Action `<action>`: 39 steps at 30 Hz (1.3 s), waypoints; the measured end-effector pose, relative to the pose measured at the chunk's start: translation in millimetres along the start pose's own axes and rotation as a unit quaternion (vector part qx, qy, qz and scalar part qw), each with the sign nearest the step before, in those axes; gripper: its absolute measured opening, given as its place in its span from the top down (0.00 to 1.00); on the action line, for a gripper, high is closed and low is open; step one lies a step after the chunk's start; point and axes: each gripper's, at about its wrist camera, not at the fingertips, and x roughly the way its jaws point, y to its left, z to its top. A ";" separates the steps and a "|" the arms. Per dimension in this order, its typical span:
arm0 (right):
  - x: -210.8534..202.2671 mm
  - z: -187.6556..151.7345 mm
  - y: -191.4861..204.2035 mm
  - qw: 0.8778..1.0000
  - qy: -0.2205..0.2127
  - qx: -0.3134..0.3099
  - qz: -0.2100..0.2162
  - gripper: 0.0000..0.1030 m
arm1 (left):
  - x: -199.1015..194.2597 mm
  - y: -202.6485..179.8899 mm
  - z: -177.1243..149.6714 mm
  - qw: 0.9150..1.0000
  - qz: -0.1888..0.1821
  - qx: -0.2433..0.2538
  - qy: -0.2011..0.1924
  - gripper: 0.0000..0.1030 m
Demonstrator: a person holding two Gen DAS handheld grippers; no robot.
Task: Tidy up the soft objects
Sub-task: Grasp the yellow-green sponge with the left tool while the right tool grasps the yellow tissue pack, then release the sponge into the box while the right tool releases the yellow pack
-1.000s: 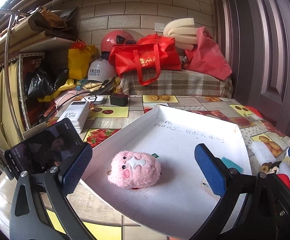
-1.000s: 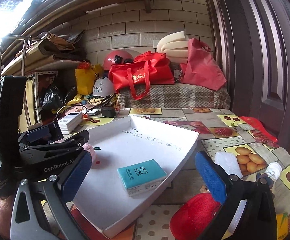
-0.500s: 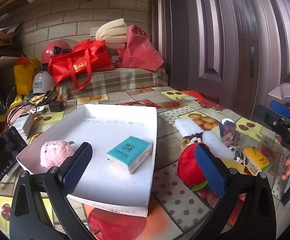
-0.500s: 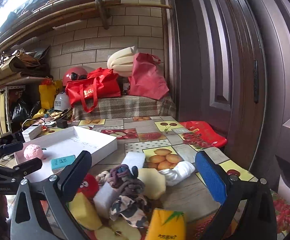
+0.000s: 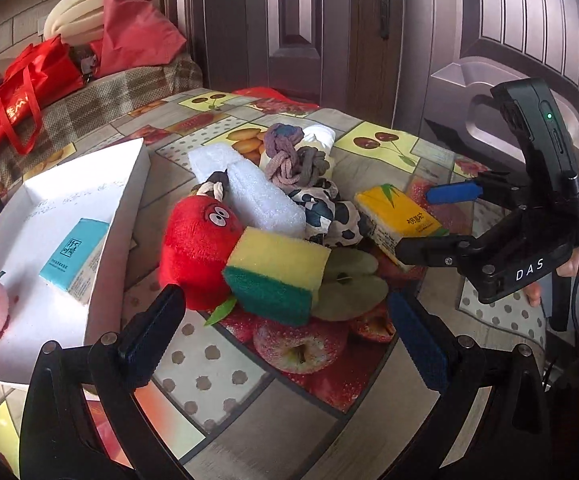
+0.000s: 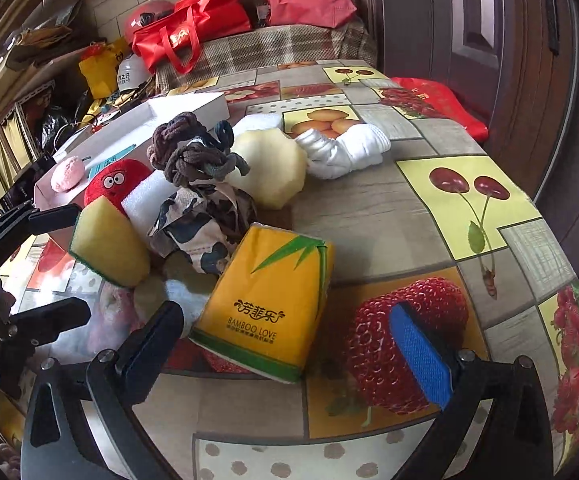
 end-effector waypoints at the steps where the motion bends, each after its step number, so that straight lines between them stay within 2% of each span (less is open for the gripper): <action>1: 2.1 1.7 2.9 1.000 0.004 -0.008 -0.003 0.00 | 5.2 0.8 0.5 1.000 -0.002 -0.003 0.012 0.02; 3: 7.5 3.1 8.4 1.000 0.014 -0.018 -0.006 0.00 | 13.2 5.7 -0.3 1.000 -0.008 -0.016 0.026 0.03; 4: 10.5 4.4 8.4 1.000 0.018 -0.019 -0.004 0.04 | 16.0 8.4 0.4 0.999 -0.009 -0.024 0.029 0.03; 5: 11.4 4.3 9.2 1.000 0.020 -0.019 -0.001 0.09 | 18.5 11.8 1.1 0.999 -0.012 -0.033 0.031 0.04; 6: 12.7 4.0 8.2 1.000 0.021 -0.018 0.003 0.24 | 20.4 14.9 2.0 0.999 -0.016 -0.042 0.031 0.07; 7: 11.8 3.8 7.0 1.000 0.017 -0.017 -0.001 0.34 | 22.6 18.1 3.0 0.998 -0.020 -0.049 0.033 0.15; 8: 10.2 3.6 5.9 1.000 0.014 -0.015 0.003 0.38 | 24.9 20.2 4.0 0.997 -0.025 -0.056 0.036 0.23; 9: 9.0 3.2 4.1 1.000 0.011 -0.012 0.006 0.45 | 27.3 21.8 4.1 0.997 -0.029 -0.061 0.042 0.48; 10: 8.0 2.6 1.4 1.000 0.009 -0.007 0.006 0.50 | 28.4 23.1 3.8 0.996 -0.036 -0.065 0.044 0.65; 13: 4.2 2.0 -9.0 1.000 0.000 0.018 0.011 0.51 | 21.1 21.0 5.1 0.997 -0.043 -0.058 0.026 0.65; 16: -0.3 0.5 -19.0 0.999 -0.011 0.049 0.011 0.51 | 12.6 13.5 5.7 0.999 -0.030 -0.040 0.006 0.71; 18: -6.0 -1.0 -24.3 0.997 -0.024 0.066 0.010 0.51 | 4.2 10.8 5.0 0.999 -0.018 -0.033 -0.015 0.71; 23: -35.5 -2.3 -28.4 0.991 -0.102 0.087 0.006 0.51 | -22.5 17.6 0.7 0.996 -0.009 -0.043 -0.082 0.71; 27: -55.6 5.8 -30.1 0.979 -0.173 0.102 -0.012 0.51 | -39.4 24.9 -6.3 0.992 0.013 -0.049 -0.115 0.71; 30: -58.3 13.2 -27.7 0.973 -0.205 0.103 -0.029 0.51 | -48.9 31.4 -11.9 0.990 0.038 -0.045 -0.129 0.70; 39: -53.5 22.5 -7.4 0.967 -0.239 0.075 -0.039 0.51 | -68.1 61.6 -27.8 0.981 0.089 -0.078 -0.156 0.70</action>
